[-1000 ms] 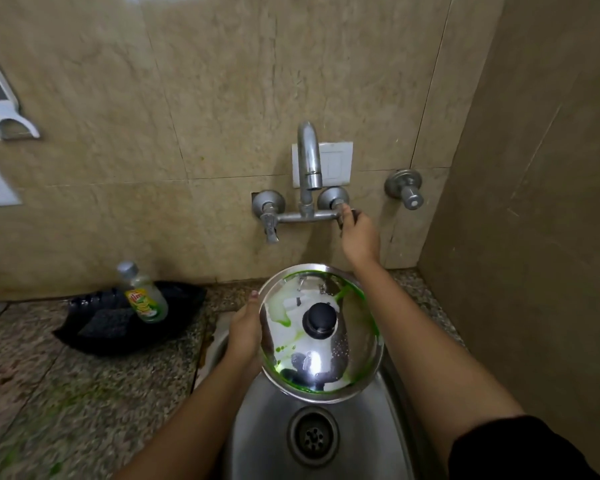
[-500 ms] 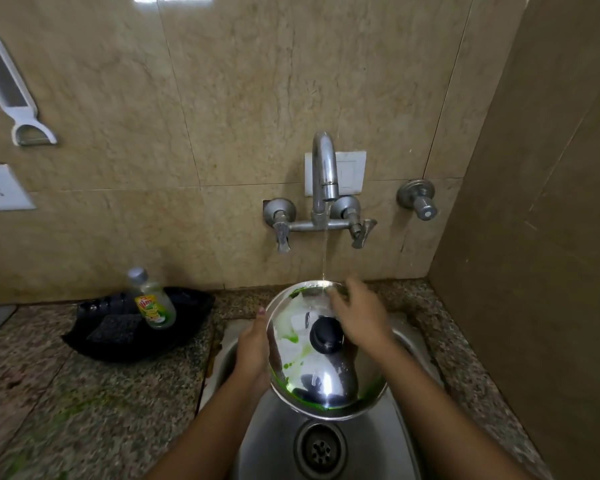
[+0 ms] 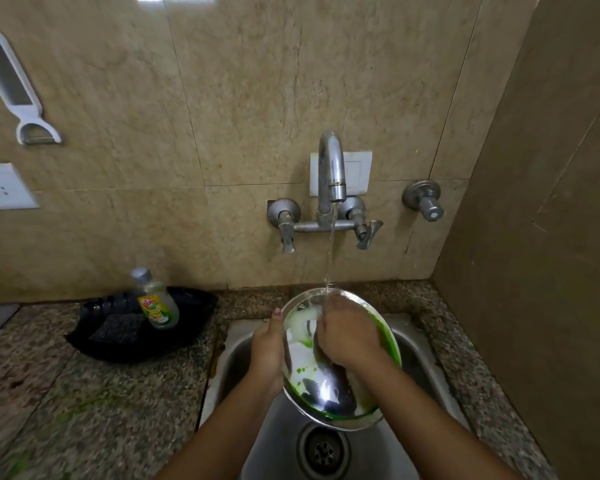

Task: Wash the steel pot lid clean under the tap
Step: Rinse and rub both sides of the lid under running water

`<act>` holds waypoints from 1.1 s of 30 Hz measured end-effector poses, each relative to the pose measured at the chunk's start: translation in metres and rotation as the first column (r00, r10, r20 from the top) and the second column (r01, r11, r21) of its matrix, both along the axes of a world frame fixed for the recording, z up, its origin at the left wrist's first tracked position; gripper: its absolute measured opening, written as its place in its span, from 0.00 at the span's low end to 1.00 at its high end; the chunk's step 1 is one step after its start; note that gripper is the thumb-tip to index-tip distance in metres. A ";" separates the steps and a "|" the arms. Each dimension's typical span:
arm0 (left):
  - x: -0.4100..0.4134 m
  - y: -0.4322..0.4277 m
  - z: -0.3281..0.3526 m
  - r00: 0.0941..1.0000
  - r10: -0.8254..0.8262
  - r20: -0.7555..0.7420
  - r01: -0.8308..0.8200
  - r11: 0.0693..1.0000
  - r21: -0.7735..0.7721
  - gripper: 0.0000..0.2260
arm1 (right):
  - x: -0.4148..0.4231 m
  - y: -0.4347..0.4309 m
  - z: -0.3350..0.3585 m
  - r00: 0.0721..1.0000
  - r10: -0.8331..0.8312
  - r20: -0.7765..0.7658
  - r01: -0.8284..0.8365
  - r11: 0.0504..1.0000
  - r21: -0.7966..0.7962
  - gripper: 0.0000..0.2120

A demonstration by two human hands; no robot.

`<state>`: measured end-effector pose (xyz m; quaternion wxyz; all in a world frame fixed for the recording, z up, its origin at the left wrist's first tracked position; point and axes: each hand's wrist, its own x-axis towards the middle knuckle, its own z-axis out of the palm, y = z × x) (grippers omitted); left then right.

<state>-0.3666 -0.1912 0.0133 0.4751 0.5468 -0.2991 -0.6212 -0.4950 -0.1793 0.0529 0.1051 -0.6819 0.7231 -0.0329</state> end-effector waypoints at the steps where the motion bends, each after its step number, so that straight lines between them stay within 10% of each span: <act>1: -0.002 0.000 0.000 1.000 -0.010 -0.003 0.010 1.000 -0.001 0.19 | 0.012 0.003 -0.002 0.994 0.092 -0.053 -0.095 0.994 -0.051 0.28; 7: 0.007 -0.012 -0.004 0.999 0.054 -0.010 -0.051 0.986 0.160 0.24 | 0.016 0.059 -0.039 0.868 0.480 -0.126 -0.496 0.847 -0.191 0.25; 18: 0.014 -0.012 0.003 0.964 0.264 -0.015 -0.260 0.957 0.132 0.19 | -0.018 0.064 -0.047 0.720 0.692 -0.055 -0.691 0.709 -0.139 0.24; 25: 0.022 -0.010 -0.006 0.967 0.253 -0.032 -0.251 0.966 0.062 0.15 | -0.057 0.030 -0.041 0.951 0.277 0.137 -0.237 0.937 -0.256 0.30; 33: 0.034 -0.013 -0.003 0.961 0.269 -0.069 -0.265 0.962 0.060 0.16 | -0.060 0.040 -0.055 0.934 0.347 0.086 -0.312 0.908 -0.280 0.29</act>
